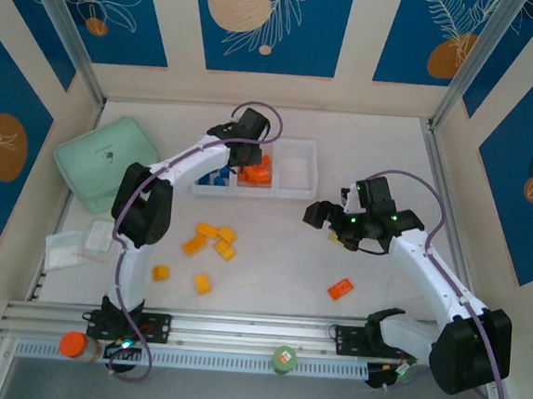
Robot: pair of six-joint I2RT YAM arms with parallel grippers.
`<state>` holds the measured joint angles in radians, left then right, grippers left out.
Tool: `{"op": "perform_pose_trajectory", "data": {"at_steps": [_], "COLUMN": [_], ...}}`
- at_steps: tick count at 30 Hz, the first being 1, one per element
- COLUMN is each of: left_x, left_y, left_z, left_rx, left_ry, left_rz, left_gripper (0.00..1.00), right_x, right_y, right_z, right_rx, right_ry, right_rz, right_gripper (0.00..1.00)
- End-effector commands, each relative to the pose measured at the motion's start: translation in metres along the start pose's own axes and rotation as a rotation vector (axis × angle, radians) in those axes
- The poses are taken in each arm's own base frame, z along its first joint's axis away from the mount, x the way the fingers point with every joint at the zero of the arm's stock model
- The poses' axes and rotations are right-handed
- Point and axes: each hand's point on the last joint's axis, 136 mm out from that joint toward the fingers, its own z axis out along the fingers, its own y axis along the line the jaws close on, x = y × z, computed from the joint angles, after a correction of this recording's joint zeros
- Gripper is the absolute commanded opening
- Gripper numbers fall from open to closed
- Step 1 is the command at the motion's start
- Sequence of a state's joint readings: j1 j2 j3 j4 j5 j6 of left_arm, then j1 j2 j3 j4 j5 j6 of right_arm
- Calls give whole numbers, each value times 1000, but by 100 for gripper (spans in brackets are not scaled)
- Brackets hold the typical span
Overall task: Sort the legos into containers by color
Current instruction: Place the lego in the container.
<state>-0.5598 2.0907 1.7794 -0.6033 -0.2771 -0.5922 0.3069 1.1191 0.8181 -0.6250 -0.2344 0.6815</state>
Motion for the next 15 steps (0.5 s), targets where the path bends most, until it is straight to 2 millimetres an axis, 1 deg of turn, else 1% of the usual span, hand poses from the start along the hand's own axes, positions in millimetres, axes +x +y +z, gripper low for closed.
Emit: {"op": "perform_pose_trajectory", "data": {"at_steps": [1,3,8,11,12,15], "left_x": [-8,-9,-1,15,23,46], "left_y": [3,3,-11,-26,-35,-49], "left_z": [-14,-23,-51,-66,-72,-87], "left_rx": [15,19,98,178,219,260], "left_ry": [-5,-10,-14,-17,-7,12], "left_rz": [11,13,33,56,70,122], "left_gripper": [24,28,33,36,38,39], "right_x": [-1,-2,-3,-3,-3,-2], "right_y": [-1,0,0,-3,-5,-8], "right_z": [2,2,-1,-3,-4,-10], "right_rx": [12,13,17,21,24,36], "right_ry": [7,8,1,0,1,1], "right_rz": [1,2,-1,7,10,14], "right_gripper": [99,99,99,99,99,99]}}
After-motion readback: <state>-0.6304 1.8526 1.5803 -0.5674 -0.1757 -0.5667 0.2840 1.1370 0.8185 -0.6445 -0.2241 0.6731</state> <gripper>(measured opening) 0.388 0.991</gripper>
